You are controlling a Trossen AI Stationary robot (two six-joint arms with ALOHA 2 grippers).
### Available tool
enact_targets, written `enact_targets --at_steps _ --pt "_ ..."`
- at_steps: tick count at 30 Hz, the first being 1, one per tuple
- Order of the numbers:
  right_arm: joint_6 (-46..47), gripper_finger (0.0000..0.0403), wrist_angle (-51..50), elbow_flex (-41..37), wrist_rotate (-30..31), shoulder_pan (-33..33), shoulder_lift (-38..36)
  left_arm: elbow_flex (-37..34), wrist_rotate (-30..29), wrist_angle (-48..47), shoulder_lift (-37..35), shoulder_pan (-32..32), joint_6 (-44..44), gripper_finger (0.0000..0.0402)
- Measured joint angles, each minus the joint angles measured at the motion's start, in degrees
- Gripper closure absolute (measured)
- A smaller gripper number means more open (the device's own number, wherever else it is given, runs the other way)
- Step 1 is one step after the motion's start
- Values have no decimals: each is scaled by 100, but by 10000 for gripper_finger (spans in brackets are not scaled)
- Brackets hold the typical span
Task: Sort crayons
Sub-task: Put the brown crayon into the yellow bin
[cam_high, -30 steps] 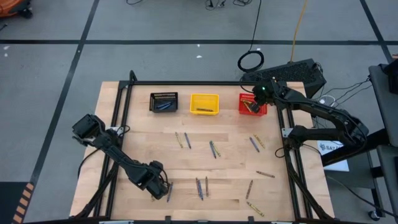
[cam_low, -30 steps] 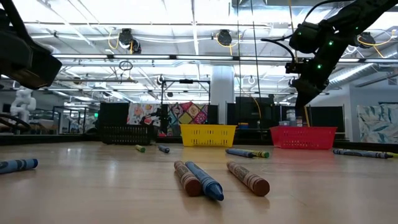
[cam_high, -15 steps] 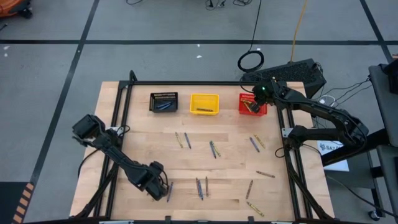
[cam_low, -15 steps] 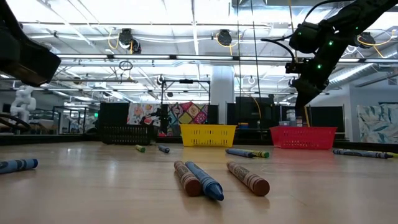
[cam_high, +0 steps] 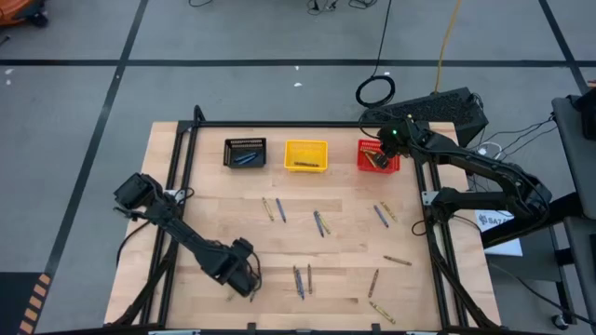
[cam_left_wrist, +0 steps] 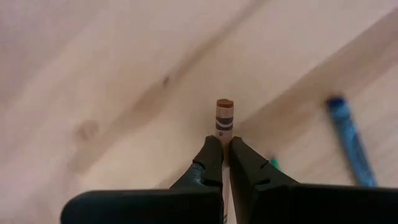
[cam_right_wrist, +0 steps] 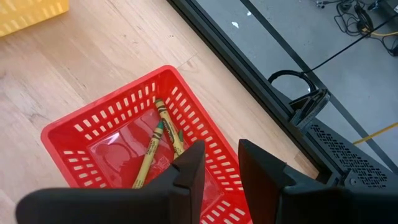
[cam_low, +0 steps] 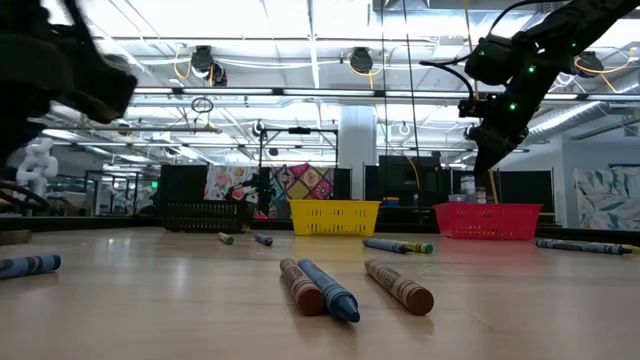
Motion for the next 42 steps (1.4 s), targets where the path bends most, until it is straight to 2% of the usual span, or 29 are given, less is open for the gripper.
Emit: enact_targets --at_steps 6,11,20,28,42 --pt "0 318 4 0 -2 0 0 111 -98 -171 -15 527 1003 401" --pt "317 318 1 0 -36 -1 0 117 -766 -157 -17 1043 1741 401" --pt "458 318 14 1 -1338 -1 0 126 -1043 20 -24 1957 3534 402" --pt "1020 318 20 2 -1353 -1 0 221 -1191 499 -26 2708 5369 402" --pt "1887 318 51 0 -1354 -1 0 1399 -1327 728 -37 4037 8303 402"
